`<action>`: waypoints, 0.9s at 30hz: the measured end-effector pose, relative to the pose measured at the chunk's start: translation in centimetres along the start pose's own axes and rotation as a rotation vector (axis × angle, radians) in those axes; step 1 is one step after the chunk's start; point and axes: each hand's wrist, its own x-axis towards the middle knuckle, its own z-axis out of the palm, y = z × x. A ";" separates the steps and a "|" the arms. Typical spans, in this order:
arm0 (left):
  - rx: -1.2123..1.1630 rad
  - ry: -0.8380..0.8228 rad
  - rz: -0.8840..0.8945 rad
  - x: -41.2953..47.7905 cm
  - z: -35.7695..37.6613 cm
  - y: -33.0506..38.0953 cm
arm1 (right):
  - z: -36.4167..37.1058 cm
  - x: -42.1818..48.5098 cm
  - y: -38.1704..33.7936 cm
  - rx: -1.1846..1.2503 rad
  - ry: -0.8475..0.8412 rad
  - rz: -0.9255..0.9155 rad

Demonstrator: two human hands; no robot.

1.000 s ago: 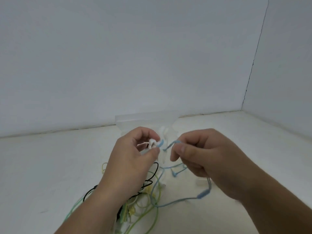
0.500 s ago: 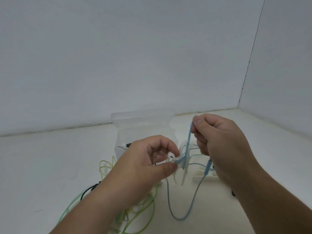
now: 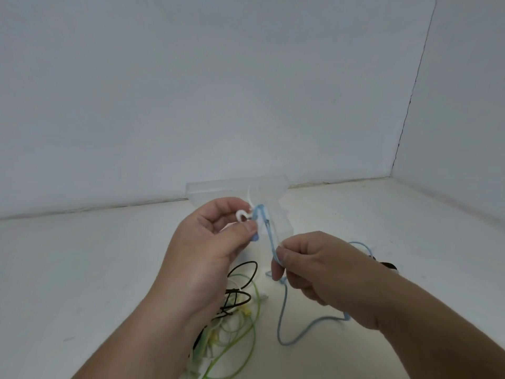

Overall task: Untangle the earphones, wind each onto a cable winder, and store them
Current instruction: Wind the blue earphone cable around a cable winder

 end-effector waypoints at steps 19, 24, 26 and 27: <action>0.946 -0.122 0.164 -1.0 0.3 -0.7 | -0.9 -0.9 -1.3 -0.289 0.330 -0.461; 0.726 -0.194 -0.008 -1.3 0.8 -0.7 | -1.7 -0.4 -1.0 -0.216 0.632 -0.414; 0.578 -0.224 -0.074 -1.3 0.8 -0.5 | -2.0 -0.2 -0.8 -0.164 0.692 -0.367; 0.518 -0.259 -0.093 -1.3 0.8 -0.4 | -2.1 -0.2 -0.7 -0.132 0.707 -0.348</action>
